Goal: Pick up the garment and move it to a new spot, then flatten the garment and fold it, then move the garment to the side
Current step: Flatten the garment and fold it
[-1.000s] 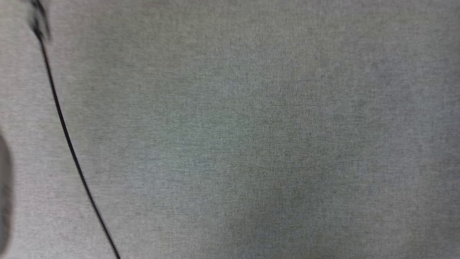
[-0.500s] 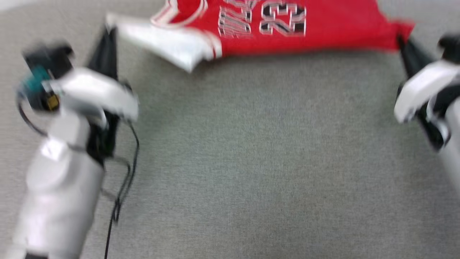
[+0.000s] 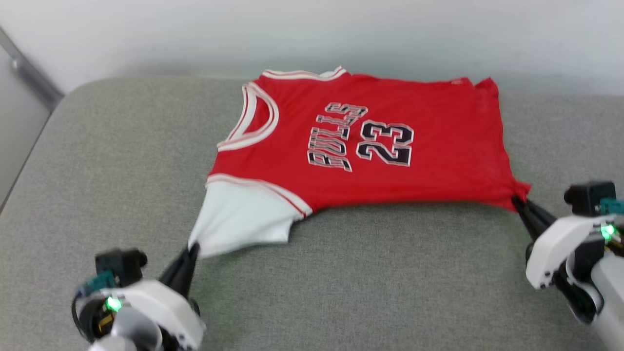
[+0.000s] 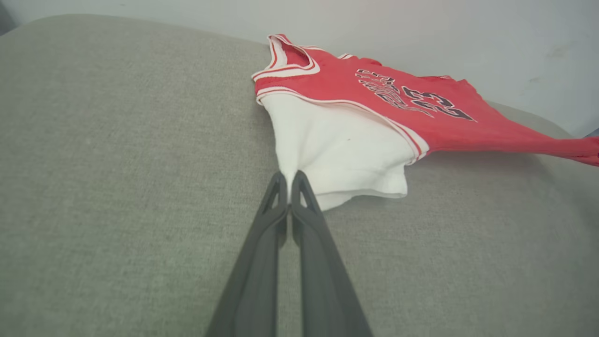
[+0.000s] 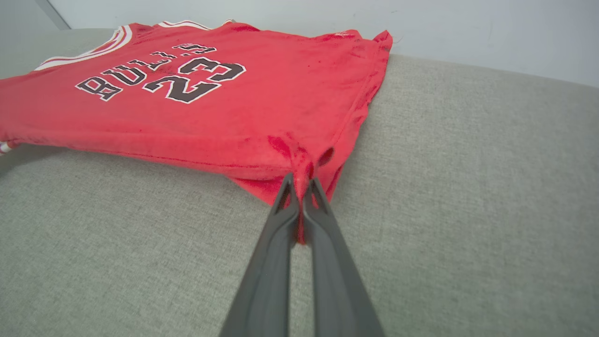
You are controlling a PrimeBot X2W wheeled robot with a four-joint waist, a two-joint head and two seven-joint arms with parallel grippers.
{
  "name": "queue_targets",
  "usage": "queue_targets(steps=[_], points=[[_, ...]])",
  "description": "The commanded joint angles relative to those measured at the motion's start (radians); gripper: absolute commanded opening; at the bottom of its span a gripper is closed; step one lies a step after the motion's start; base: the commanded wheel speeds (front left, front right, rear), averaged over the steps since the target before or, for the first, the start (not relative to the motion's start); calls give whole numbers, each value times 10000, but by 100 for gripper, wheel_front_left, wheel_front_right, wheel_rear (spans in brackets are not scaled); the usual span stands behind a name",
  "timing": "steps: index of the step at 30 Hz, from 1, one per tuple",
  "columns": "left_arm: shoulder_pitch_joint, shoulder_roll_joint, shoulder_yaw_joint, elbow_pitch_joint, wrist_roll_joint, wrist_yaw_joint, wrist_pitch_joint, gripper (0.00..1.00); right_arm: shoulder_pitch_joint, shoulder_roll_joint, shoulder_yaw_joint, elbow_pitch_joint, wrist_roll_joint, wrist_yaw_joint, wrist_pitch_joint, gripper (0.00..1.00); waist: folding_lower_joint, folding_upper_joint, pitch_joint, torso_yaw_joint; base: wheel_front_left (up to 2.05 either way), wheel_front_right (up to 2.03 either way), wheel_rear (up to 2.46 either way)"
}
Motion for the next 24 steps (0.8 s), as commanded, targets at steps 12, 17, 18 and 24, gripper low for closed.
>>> queue_targets(steps=[12, 17, 18, 24], points=[[3614, 1040, 68, -2821, -945, 812, 1318, 0, 2842, -1128, -451, -1409, 1183, -13, 472, 0, 4, -1, -1103, 8, 0, 0, 0], [4751, 1397, -38, -3835, -1321, 990, 1834, 0, 3834, -1484, -563, -2126, 1553, -11, 895, 0, 4, -1, -1272, -63, 0, 0, 0], [4894, 1464, -14, -3993, -1336, 1035, 1856, 0, 4033, -1560, -568, -2267, 1599, -11, 1006, 0, 4, -1, -1287, -71, 0, 0, 0], [5413, 1471, 19, -4414, -1462, 1205, 1843, 0, 4770, -1754, -837, -2907, 1774, -11, 1238, 0, 4, -1, -1260, -124, 0, 0, 0]])
